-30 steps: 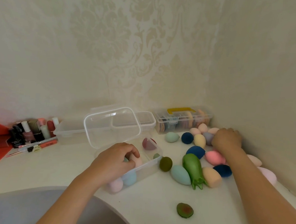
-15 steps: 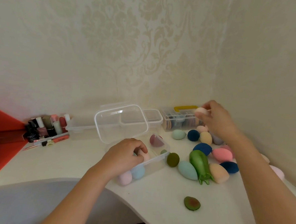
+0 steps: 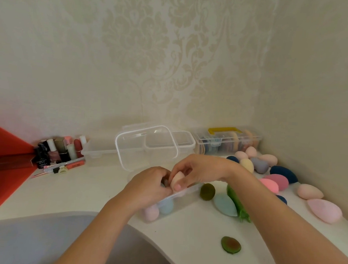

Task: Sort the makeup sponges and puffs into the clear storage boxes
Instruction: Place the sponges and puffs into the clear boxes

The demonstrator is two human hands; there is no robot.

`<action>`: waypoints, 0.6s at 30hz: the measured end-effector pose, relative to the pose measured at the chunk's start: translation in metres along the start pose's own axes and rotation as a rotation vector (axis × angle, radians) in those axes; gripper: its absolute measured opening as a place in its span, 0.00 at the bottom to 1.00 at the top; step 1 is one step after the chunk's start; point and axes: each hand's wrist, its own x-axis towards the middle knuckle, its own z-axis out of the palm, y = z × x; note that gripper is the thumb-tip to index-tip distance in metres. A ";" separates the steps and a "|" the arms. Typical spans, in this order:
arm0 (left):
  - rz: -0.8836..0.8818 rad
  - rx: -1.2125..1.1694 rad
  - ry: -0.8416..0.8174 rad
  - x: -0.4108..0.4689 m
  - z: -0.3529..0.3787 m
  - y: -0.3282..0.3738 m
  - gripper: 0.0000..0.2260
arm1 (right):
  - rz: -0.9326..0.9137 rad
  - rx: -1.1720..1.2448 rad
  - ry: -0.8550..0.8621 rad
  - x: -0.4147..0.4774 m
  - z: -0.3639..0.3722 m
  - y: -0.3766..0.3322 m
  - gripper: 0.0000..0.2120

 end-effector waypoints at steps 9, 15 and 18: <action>-0.015 -0.004 0.006 -0.002 -0.001 0.002 0.10 | 0.223 -0.226 -0.102 0.021 0.002 -0.012 0.15; -0.021 0.042 0.024 -0.001 -0.001 0.004 0.11 | 0.304 -0.598 -0.042 0.033 0.021 -0.015 0.19; -0.019 0.044 0.033 -0.002 -0.001 0.003 0.11 | 0.310 -0.613 -0.024 0.033 0.023 -0.014 0.20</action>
